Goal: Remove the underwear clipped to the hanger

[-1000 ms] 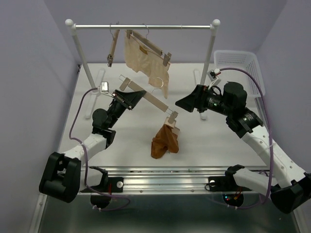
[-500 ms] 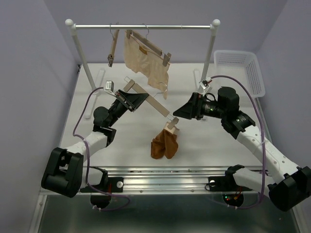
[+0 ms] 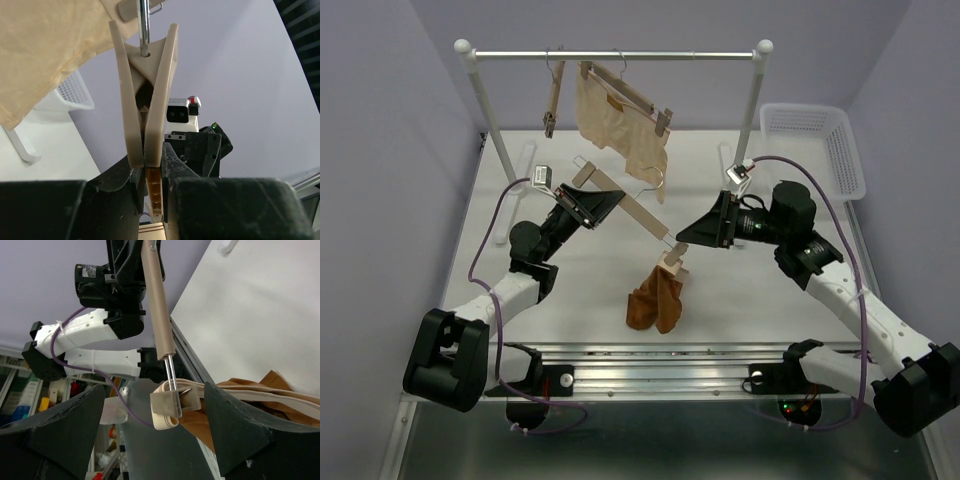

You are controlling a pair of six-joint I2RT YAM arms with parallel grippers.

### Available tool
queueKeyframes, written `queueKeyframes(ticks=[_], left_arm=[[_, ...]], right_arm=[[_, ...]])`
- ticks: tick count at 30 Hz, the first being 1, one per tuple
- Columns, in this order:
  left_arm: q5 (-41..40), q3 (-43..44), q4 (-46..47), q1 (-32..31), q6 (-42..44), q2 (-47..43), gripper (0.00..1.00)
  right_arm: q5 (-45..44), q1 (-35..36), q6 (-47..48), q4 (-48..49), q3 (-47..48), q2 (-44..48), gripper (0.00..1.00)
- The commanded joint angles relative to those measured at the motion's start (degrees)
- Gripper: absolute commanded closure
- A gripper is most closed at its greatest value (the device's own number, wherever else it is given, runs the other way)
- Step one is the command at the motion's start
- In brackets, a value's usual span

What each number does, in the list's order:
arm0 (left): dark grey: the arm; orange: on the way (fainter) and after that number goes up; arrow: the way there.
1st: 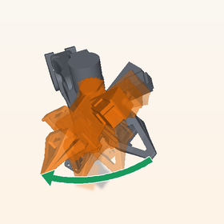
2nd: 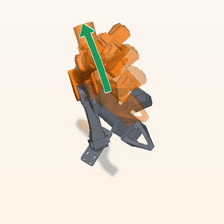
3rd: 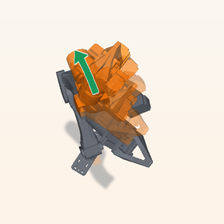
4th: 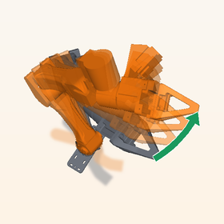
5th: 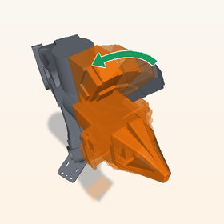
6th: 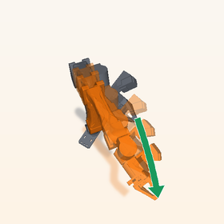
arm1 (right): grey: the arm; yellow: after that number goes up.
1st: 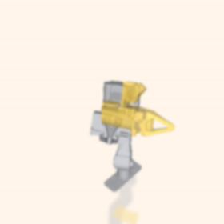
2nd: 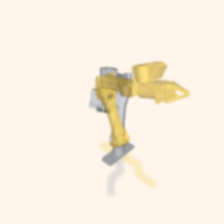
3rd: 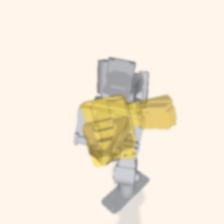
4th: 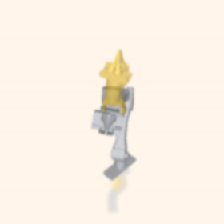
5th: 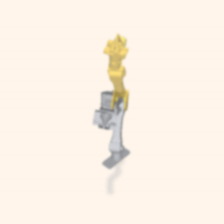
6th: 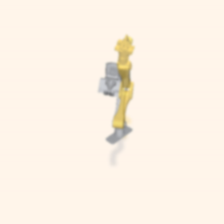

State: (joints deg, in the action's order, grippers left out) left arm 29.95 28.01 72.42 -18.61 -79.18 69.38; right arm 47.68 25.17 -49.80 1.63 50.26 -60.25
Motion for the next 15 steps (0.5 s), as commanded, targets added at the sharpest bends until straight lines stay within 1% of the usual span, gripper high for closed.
queueKeyframes(ticks=[1,7,11,15], left_arm=[[0.0,2.0,28.8,0.2,-0.8,-1.3,1.0],[-0.5,2.2,31.5,0.2,-1.2,-1.0,1.0],[-0.1,3.0,34.5,0.2,-2.0,-0.5,1.0],[0.3,3.3,34.5,0.2,-1.9,-0.7,1.0]], right_arm=[[4.2,-0.3,-2.1,5.8,-0.1,0.0,0.15],[5.8,-0.3,-2.6,5.6,-0.7,-0.6,0.15],[4.3,-0.3,-0.7,2.3,-0.7,-0.6,0.14],[4.4,-0.3,0.0,1.5,-0.3,-0.9,0.14]])
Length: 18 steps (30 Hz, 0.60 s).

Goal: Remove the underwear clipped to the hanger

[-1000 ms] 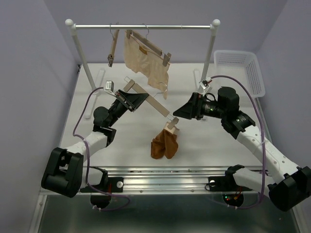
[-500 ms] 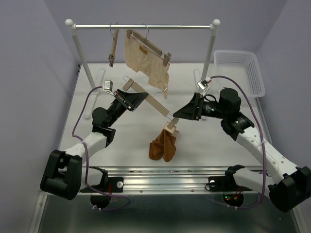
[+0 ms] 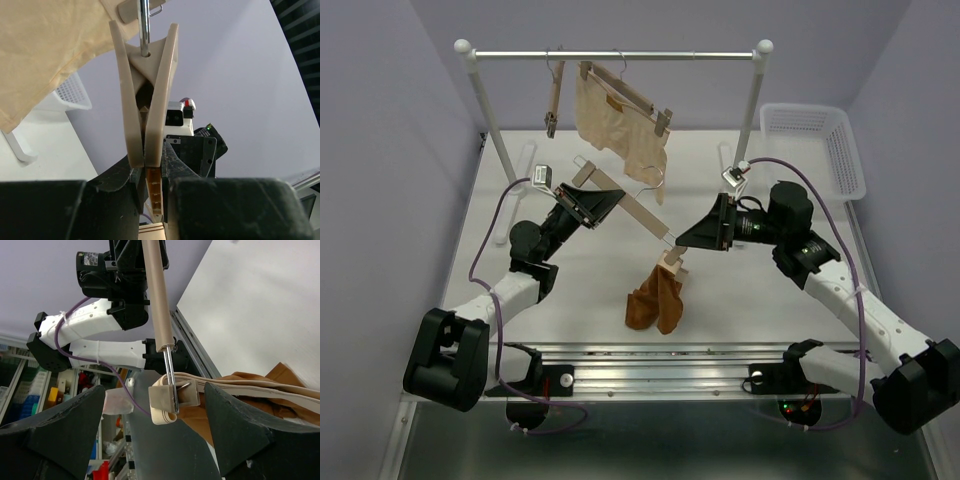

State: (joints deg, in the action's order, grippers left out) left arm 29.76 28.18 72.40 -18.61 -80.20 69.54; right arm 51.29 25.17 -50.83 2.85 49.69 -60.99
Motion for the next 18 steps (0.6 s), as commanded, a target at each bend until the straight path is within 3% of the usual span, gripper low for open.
queueKeyframes(ticks=[1,6,8,18], left_arm=[[0.5,3.1,34.7,0.2,-0.6,-0.8,1.0],[0.4,3.5,35.3,0.1,0.2,-1.4,1.0],[0.7,3.8,34.7,0.0,0.8,-1.7,1.0],[0.6,4.4,35.7,-0.6,2.5,-2.7,1.0]], right_arm=[[1.2,-0.3,0.7,0.7,0.2,-0.1,0.15],[2.1,-0.3,0.4,0.8,0.1,0.4,0.18],[2.7,-0.3,-0.3,2.4,-0.3,0.4,0.24],[4.3,-0.3,-2.3,3.9,-0.9,-0.8,0.25]])
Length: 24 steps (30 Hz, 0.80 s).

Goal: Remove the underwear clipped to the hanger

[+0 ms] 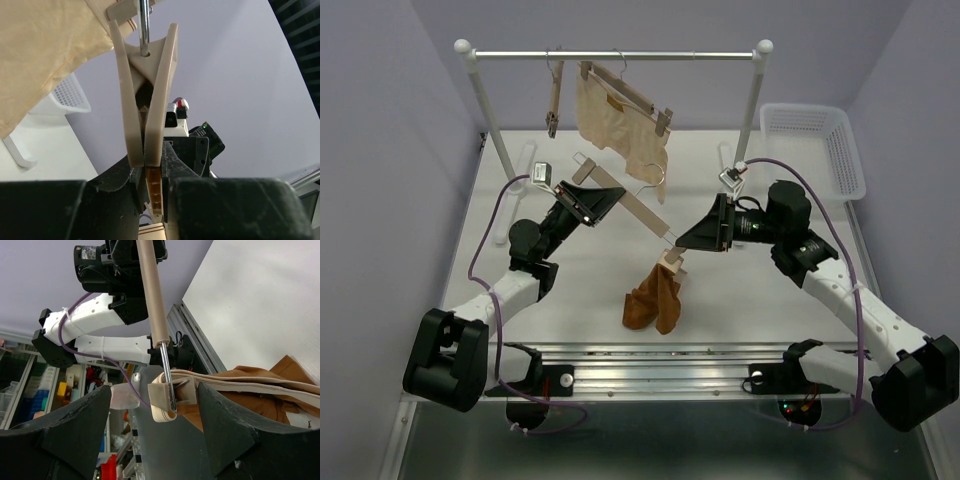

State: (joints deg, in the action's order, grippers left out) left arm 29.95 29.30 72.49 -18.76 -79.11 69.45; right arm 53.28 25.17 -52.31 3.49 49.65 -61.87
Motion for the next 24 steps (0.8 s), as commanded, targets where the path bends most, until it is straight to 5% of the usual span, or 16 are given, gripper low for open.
queueKeyframes(ticks=[1,9,16,24], left_arm=[[0.3,3.3,35.7,-0.7,1.5,-2.7,1.0],[0.1,3.5,36.8,-0.9,1.9,-2.7,1.0],[0.5,4.5,37.2,-0.9,1.9,-2.1,1.0],[0.3,4.0,39.5,-0.9,0.3,-0.6,1.0]], right_arm=[[2.4,-0.3,-0.9,3.4,-0.7,0.1,0.25],[3.3,-0.3,-1.1,3.5,-0.8,-0.6,0.31],[2.9,-0.3,-1.9,4.5,-0.7,0.2,0.55],[2.4,-0.3,-3.8,7.6,-0.9,0.1,0.66]])
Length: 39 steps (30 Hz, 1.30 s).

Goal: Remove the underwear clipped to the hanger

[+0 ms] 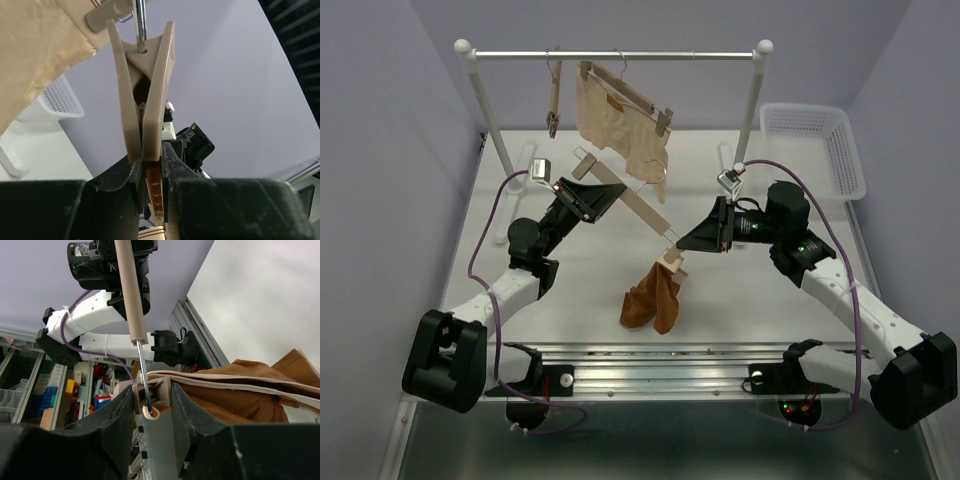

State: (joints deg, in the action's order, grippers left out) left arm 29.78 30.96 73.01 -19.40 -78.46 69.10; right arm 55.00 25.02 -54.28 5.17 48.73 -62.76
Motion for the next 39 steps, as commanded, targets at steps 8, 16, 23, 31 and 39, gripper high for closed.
queueKeyframes(ticks=[8,16,23,31,39], left_arm=[[1.3,2.3,38.4,-0.3,-2.0,0.9,1.0],[1.1,1.8,35.3,-0.3,-1.8,0.0,0.59],[2.0,1.7,29.7,-0.2,0.2,-2.4,0.38],[8.1,2.4,16.0,-0.5,6.4,-6.3,0.04],[9.3,-1.6,-10.1,-1.7,23.3,-17.8,0.01]], right_arm=[[-0.6,-0.1,-3.3,9.5,0.3,0.6,0.74],[-2.0,-0.1,-4.4,9.4,0.1,0.1,0.76],[-4.3,-0.1,-6.2,9.6,0.8,-0.5,0.83],[-7.0,-0.1,-7.3,9.5,2.0,-1.1,0.87],[-7.9,-0.1,-7.4,9.7,3.3,-1.2,0.88]])
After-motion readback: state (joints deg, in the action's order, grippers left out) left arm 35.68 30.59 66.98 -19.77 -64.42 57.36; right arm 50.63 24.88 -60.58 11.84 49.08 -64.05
